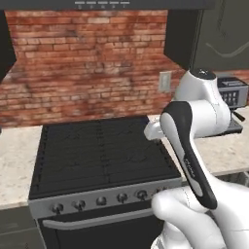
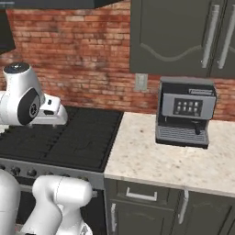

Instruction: Navigate to the fridge.

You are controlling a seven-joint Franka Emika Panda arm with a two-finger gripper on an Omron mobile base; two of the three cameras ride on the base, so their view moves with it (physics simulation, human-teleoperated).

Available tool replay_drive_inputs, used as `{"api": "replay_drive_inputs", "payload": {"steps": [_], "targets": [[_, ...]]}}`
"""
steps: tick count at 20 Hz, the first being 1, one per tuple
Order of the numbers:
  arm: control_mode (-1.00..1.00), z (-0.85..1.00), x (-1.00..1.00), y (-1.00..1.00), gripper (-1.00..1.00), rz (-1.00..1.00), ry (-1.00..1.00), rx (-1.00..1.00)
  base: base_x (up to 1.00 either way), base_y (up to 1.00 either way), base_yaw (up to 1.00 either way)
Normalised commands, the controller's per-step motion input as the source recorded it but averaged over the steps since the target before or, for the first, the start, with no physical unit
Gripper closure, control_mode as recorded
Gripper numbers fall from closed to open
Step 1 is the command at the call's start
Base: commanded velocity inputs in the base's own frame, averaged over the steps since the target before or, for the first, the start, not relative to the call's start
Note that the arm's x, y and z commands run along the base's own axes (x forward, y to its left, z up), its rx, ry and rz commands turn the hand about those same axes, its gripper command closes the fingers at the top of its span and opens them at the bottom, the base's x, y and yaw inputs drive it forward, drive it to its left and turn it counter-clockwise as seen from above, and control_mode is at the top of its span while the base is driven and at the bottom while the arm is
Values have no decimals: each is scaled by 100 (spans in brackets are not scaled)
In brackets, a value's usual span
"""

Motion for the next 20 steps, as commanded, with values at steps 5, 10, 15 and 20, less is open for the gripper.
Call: {"api": "replay_drive_inputs", "payload": {"steps": [5, 10, 15, 20], "targets": [[100, 0, 0, 0, -100, 0, 0, 0, -22, 100, -1], [100, 0, 0, 0, -100, 0, 0, 0, -75, 100, -7], [100, 0, 0, 0, -100, 0, 0, 0, -81, 100, -8], [100, 0, 0, 0, -100, 0, 0, 0, -88, 100, -7]]}}
